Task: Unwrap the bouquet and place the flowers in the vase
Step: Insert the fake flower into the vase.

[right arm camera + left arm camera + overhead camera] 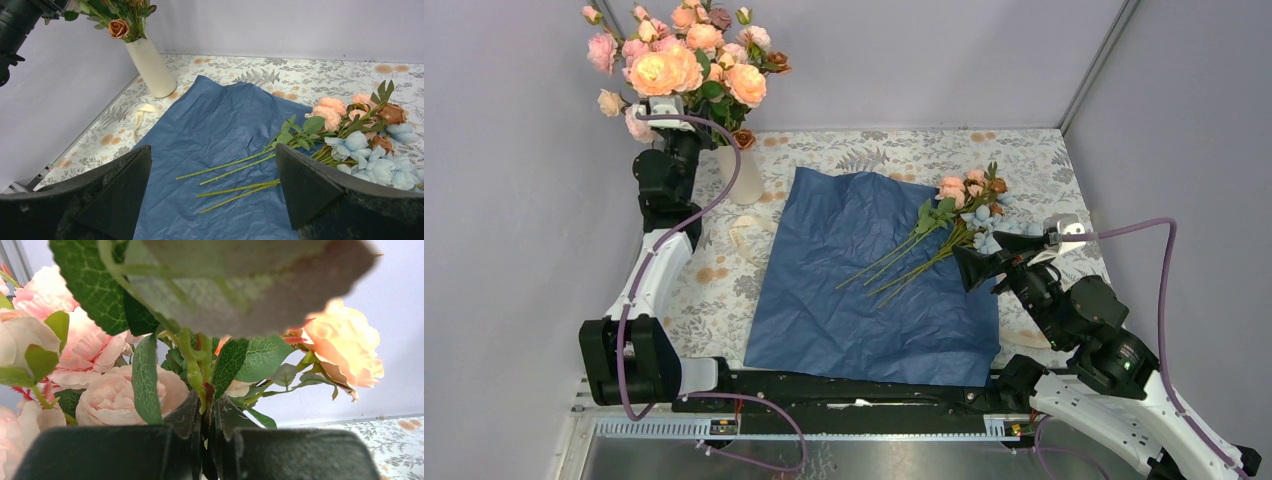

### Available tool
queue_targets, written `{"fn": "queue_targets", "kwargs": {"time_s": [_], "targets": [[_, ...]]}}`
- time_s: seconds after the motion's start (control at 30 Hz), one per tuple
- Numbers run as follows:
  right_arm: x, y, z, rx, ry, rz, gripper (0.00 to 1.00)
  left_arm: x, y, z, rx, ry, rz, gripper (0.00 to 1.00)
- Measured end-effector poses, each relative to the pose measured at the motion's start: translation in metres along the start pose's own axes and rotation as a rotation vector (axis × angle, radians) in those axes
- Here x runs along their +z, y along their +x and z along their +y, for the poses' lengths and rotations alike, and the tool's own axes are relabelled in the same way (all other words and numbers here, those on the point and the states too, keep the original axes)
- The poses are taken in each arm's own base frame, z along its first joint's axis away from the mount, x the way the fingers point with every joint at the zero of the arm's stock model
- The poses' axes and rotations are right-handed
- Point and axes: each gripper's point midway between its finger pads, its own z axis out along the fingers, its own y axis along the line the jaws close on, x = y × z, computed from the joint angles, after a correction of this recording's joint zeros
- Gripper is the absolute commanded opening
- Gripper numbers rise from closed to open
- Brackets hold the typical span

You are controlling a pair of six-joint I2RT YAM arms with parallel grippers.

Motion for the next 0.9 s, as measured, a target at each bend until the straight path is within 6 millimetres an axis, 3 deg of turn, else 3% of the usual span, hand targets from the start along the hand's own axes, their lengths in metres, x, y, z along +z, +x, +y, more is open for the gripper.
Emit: {"fn": "queue_targets", "kwargs": {"time_s": [0.2, 0.43, 0.9], "targets": [[0.000, 0.000, 0.000, 0.000, 0.000, 0.000, 1.00, 0.001, 0.002, 0.002, 0.018, -0.006, -0.013, 0.00], [0.000, 0.000, 0.000, 0.000, 0.000, 0.000, 1.00, 0.000, 0.044, 0.008, 0.001, -0.034, 0.085, 0.00], [0.000, 0.000, 0.000, 0.000, 0.000, 0.000, 1.00, 0.002, 0.056, 0.010, -0.012, -0.042, 0.103, 0.00]]}}
